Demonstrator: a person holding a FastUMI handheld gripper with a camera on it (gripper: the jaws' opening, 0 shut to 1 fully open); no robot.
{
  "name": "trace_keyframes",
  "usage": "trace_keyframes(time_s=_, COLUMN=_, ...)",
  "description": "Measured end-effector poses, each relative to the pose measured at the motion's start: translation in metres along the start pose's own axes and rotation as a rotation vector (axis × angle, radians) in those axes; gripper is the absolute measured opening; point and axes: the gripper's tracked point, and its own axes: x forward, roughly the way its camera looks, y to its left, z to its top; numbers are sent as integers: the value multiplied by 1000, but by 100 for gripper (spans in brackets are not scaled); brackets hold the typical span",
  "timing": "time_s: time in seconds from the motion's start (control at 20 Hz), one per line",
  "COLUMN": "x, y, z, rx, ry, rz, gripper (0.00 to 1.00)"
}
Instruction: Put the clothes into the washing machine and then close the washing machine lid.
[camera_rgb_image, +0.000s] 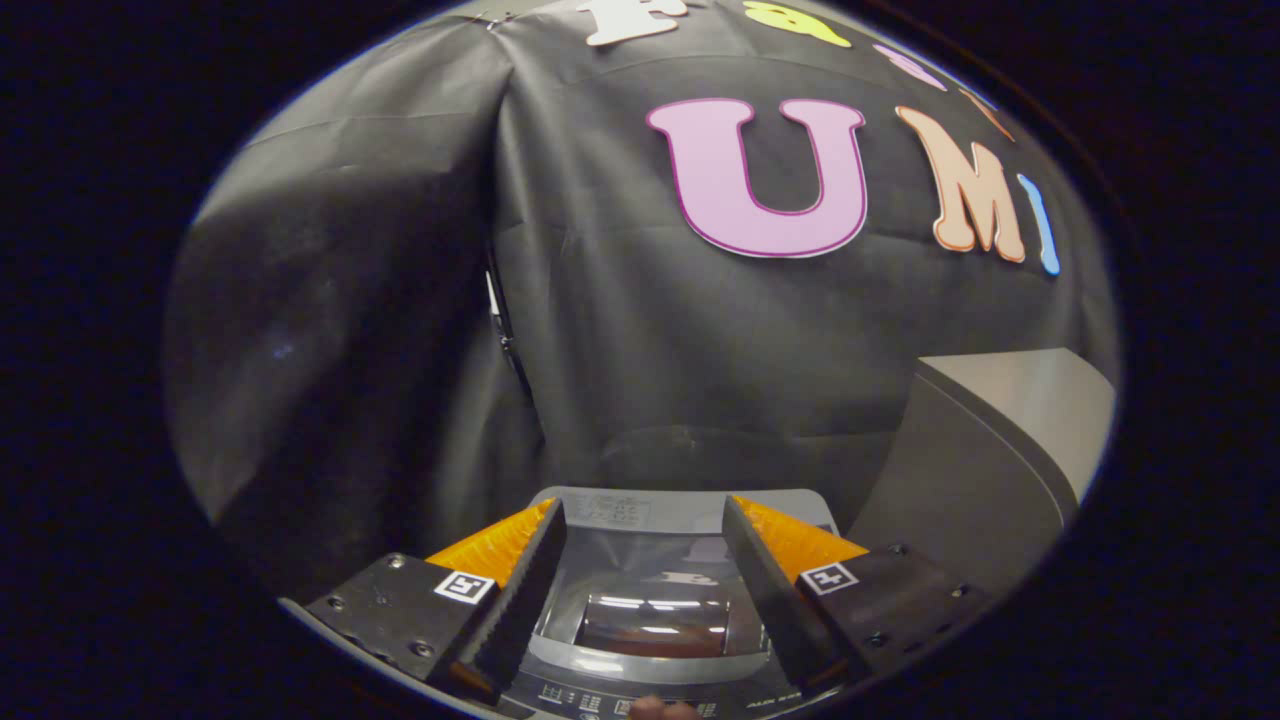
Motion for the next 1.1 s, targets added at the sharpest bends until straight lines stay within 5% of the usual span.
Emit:
trace_keyframes(time_s=0.45, x=-18, y=-6, z=6, rx=76, ry=-88, rz=43, gripper=96)
trace_keyframes(time_s=1.1, x=-187, y=-48, z=-42, rx=110, ry=-297, rz=-20, gripper=95)
